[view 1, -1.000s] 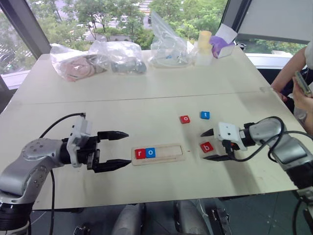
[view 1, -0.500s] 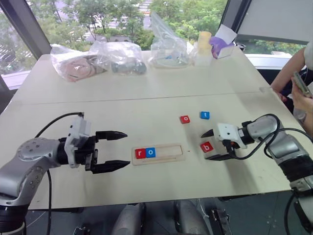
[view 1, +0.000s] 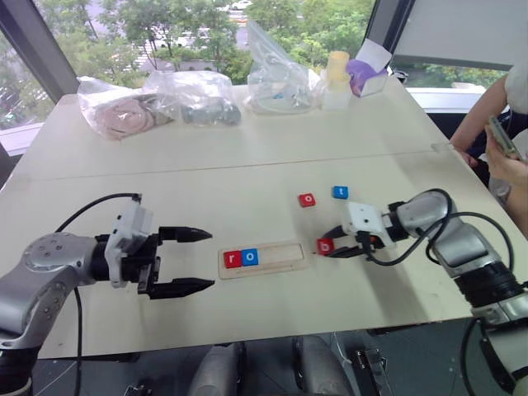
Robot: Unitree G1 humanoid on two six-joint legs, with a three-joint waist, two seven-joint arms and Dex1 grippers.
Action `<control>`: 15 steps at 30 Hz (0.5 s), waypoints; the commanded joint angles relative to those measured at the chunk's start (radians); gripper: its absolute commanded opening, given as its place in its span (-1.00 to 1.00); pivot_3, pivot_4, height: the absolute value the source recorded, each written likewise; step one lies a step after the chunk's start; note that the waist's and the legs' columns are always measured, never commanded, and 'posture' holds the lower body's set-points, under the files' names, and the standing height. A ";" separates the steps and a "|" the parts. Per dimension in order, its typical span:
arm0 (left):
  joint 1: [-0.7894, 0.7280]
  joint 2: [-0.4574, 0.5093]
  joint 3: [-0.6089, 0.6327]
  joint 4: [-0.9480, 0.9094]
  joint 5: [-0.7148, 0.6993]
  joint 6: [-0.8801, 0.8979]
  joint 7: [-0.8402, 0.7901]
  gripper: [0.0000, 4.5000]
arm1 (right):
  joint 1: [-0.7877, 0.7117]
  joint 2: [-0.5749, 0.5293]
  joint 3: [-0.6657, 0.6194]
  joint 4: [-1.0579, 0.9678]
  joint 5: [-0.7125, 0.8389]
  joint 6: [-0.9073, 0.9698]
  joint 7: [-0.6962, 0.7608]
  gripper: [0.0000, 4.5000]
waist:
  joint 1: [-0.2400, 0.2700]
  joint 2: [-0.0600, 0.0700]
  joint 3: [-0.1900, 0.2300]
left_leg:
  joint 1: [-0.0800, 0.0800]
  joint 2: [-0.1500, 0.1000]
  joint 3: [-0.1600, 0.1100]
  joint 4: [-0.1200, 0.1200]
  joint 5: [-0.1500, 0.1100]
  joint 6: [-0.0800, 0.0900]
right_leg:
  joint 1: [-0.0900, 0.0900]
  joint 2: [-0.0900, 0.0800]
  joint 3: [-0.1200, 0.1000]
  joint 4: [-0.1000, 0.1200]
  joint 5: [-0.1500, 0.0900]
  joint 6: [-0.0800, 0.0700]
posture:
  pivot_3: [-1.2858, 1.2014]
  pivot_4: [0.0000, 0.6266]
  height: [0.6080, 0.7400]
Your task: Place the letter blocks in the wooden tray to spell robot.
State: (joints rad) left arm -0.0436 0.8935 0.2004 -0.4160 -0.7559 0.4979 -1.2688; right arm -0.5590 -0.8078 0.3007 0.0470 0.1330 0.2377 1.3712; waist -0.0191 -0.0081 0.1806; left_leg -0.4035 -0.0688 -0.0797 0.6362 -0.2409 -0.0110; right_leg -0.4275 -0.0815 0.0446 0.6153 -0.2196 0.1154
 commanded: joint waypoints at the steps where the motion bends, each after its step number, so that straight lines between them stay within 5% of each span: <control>1: -0.023 0.002 0.012 -0.007 -0.011 -0.014 -0.010 1.00 | -0.065 0.048 0.018 -0.168 0.023 0.169 -0.038 -0.49 | 0.006 0.000 0.000 | 0.000 0.000 0.000 0.000 0.000 0.000 | 0.000 0.000 -0.001 0.000 0.000 0.000 | 0.03 -0.52 1.00; 8: -0.066 -0.032 -0.038 0.017 0.051 -0.069 -0.005 1.00 | -0.135 0.210 0.171 -0.208 -0.091 0.287 -0.170 -0.49 | 0.008 -0.001 0.000 | -0.002 -0.002 -0.002 0.001 0.000 -0.001 | 0.000 -0.001 -0.002 -0.001 0.000 0.000 | 0.03 -0.52 1.00; 15: -0.021 -0.031 -0.039 0.028 0.107 -0.137 -0.017 1.00 | -0.176 0.243 0.240 -0.150 -0.162 0.309 -0.196 -0.49 | 0.005 -0.001 0.000 | -0.003 -0.002 -0.001 0.001 0.000 -0.001 | -0.002 -0.001 -0.002 -0.001 0.000 0.000 | 0.03 -0.52 1.00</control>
State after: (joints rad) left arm -0.0692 0.8613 0.1418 -0.3728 -0.6446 0.3809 -1.2851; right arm -0.7084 -0.5739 0.5412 -0.0913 -0.0216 0.5450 1.1801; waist -0.0143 -0.0087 0.1803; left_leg -0.4064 -0.0708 -0.0812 0.6367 -0.2407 -0.0117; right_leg -0.4294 -0.0829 0.0429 0.6147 -0.2194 0.1151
